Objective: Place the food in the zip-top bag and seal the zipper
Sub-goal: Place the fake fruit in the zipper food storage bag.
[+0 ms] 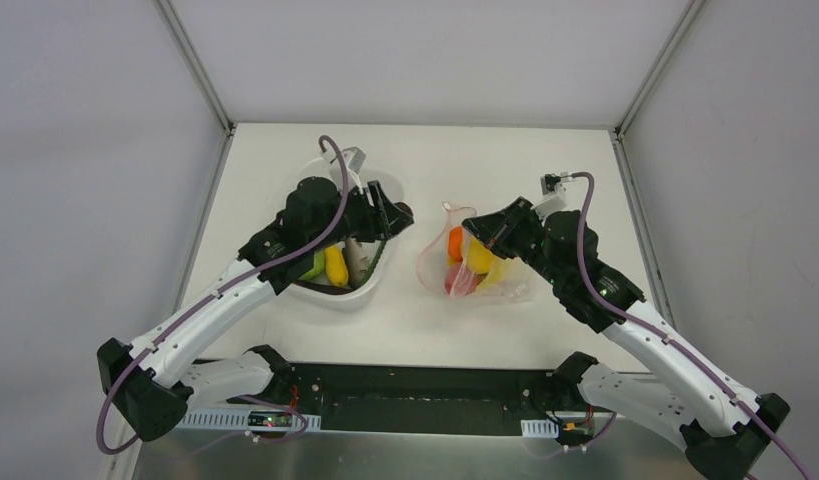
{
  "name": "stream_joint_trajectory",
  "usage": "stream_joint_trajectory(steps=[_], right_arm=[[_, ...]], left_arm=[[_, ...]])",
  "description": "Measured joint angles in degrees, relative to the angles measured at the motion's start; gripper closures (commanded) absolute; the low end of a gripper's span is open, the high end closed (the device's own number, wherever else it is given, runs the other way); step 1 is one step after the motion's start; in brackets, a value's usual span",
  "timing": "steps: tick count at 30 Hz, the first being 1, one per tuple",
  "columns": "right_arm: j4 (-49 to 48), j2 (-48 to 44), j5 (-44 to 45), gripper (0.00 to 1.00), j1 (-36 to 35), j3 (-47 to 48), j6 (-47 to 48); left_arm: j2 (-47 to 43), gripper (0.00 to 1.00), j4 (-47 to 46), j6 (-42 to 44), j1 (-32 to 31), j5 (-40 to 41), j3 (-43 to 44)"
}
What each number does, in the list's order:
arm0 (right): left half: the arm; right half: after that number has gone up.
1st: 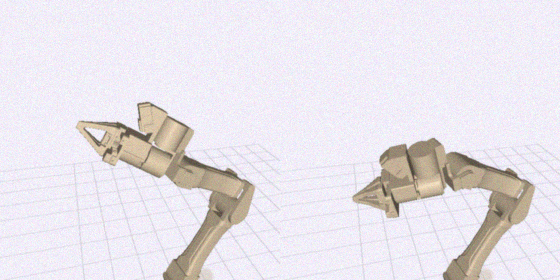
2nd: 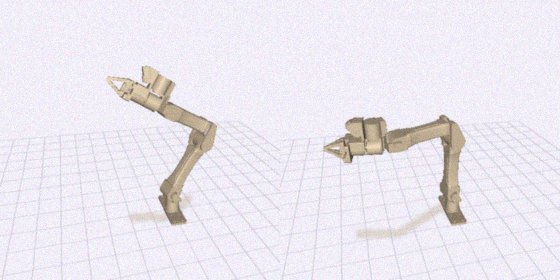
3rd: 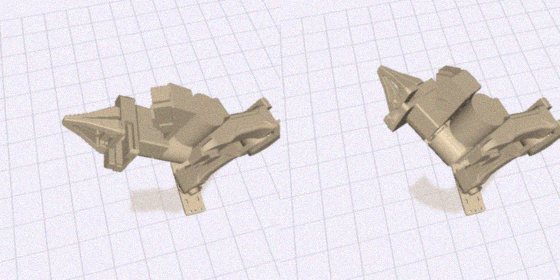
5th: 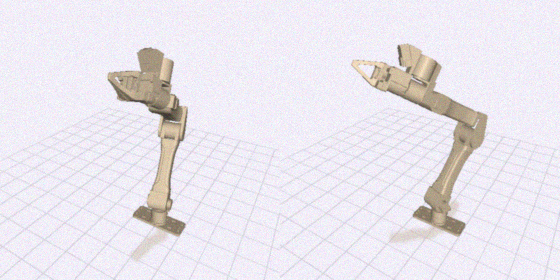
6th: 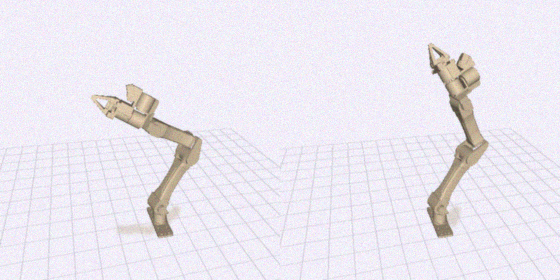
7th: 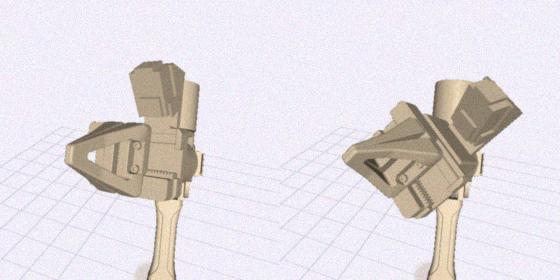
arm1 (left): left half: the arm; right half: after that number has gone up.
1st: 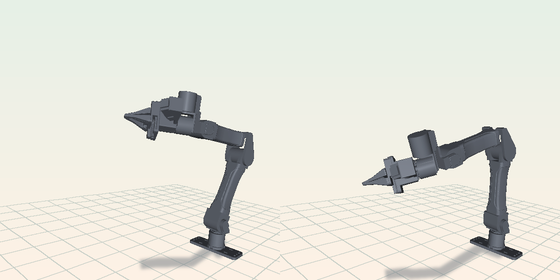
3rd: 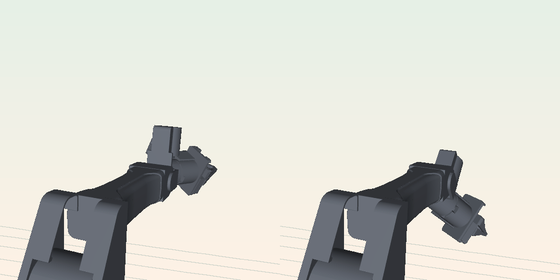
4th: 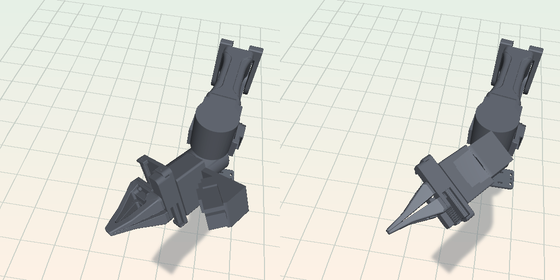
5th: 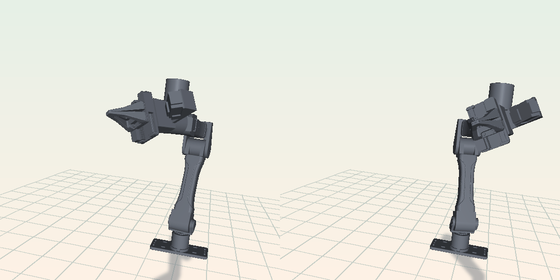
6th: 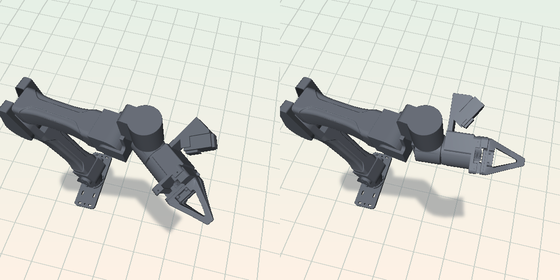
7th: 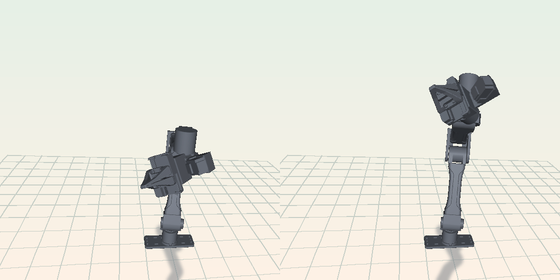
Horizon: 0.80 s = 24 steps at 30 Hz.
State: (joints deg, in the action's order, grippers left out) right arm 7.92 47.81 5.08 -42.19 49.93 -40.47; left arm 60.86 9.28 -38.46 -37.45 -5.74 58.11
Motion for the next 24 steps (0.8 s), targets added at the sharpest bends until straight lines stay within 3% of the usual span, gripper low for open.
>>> stream_joint_trajectory(steps=[11,20,24], right_arm=[[-0.81,-0.02,0.57,0.97,0.02,0.0,-0.94],[-1.29,-0.81,1.73,0.96,0.11,0.0,-1.31],[-1.22,-1.68,1.81,0.96,0.11,0.0,-1.31]], left_arm=[[2.08,0.67,-10.8,3.17,-9.92,-13.64,-0.57],[6.78,0.66,-11.56,5.57,-13.27,-16.72,-1.03],[9.97,0.6,-9.9,6.75,-14.75,-16.72,0.22]])
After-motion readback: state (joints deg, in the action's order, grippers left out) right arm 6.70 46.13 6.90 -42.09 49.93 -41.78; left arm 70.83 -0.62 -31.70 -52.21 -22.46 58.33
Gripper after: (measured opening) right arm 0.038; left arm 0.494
